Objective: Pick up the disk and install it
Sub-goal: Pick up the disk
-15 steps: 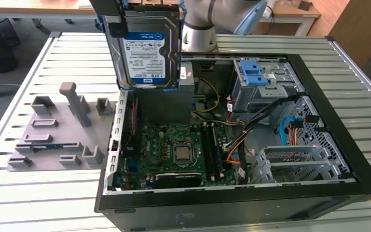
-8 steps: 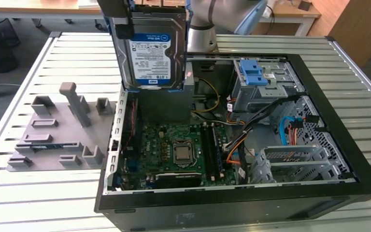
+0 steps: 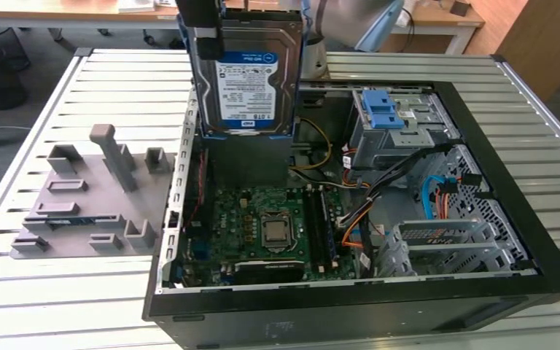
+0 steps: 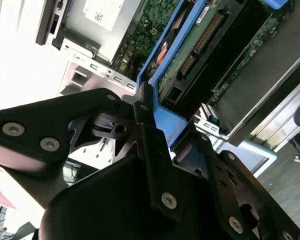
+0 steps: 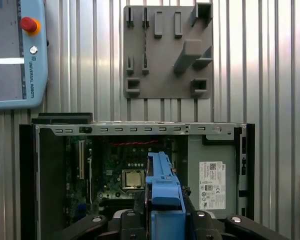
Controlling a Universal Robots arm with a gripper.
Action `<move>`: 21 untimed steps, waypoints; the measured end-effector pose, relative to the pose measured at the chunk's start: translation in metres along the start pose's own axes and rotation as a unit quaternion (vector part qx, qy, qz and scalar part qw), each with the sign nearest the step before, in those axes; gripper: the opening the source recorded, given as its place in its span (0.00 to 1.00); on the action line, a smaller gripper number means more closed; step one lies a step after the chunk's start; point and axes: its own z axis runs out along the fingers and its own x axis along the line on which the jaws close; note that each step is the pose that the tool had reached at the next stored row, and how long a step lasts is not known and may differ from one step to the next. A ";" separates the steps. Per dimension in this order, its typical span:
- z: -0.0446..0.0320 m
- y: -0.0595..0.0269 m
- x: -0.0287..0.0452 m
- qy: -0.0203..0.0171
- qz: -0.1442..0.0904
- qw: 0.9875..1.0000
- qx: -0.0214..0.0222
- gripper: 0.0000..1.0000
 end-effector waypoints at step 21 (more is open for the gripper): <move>0.0019 -0.0353 -0.0010 0.000 0.000 1.000 0.000 0.37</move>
